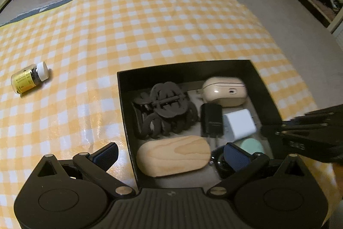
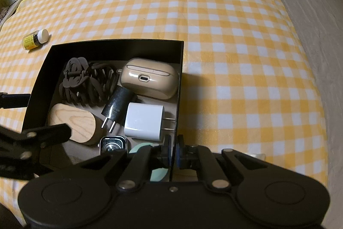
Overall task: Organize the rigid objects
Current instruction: 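Carry the wooden block into the black box and open the left gripper, then move the left gripper to the yellow-labelled pill bottle and close on it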
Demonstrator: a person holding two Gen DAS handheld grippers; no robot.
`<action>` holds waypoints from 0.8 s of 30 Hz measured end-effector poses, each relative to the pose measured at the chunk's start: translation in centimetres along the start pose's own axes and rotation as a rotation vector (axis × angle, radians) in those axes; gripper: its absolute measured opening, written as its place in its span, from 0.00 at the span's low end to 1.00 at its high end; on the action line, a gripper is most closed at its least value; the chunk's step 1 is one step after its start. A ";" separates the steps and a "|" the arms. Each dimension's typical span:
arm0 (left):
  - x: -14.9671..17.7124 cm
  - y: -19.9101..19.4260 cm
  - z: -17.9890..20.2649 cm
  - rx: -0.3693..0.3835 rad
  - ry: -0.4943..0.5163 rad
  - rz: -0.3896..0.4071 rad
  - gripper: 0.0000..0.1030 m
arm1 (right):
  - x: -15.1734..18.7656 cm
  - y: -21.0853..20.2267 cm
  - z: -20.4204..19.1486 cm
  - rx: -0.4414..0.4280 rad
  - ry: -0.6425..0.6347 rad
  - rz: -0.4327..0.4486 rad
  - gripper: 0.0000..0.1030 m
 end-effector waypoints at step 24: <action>-1.9 -5.6 -8.9 -0.200 -0.150 0.207 1.00 | 0.2 0.4 0.0 0.000 -0.001 0.001 0.04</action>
Point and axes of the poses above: each gripper's, at about its wrist camera, not at the fingertips, and y roughly the way its jaws point, z to its right, x to its underside, the point moved 3 cm from there along y, roughly the way its jaws point, and after that the axes turned 9 degrees about y, right-handed, at the moved point
